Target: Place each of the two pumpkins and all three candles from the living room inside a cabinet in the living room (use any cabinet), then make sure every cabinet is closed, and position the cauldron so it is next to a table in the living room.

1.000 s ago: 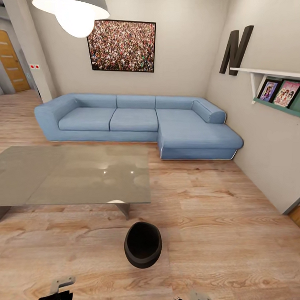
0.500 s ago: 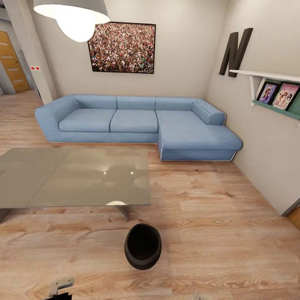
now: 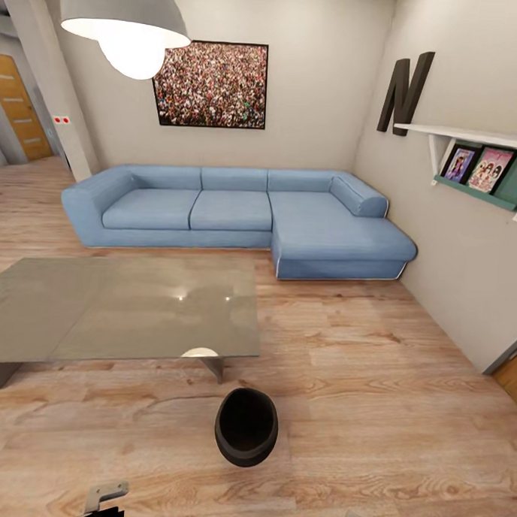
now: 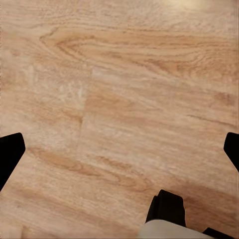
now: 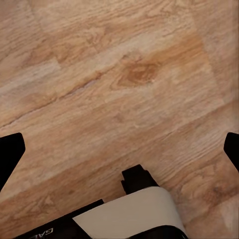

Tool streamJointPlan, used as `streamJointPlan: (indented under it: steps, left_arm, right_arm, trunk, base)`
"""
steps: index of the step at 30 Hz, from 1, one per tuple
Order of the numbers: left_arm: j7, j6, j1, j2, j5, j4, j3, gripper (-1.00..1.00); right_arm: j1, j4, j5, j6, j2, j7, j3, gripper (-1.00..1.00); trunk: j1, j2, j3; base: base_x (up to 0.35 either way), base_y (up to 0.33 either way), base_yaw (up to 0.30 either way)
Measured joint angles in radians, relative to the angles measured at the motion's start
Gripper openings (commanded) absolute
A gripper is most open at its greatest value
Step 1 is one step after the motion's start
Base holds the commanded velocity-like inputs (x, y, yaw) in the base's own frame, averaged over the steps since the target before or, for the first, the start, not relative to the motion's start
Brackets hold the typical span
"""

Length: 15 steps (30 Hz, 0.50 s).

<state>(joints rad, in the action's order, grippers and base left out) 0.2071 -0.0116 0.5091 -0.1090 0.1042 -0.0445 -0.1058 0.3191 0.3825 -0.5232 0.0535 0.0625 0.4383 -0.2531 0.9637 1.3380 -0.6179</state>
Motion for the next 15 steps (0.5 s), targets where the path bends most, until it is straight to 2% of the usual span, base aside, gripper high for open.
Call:
streamJointPlan:
  steps: [15]
  left_arm:
    - [0.000, 0.000, -0.001, 0.002, -0.001, 0.006, 0.000, 1.00]
  right_arm:
    - [0.000, -0.036, 0.000, -0.006, -0.001, -0.001, 0.000, 1.00]
  trunk:
    - [-0.057, -0.105, 0.047]
  base:
    - [0.000, 0.000, 0.000]
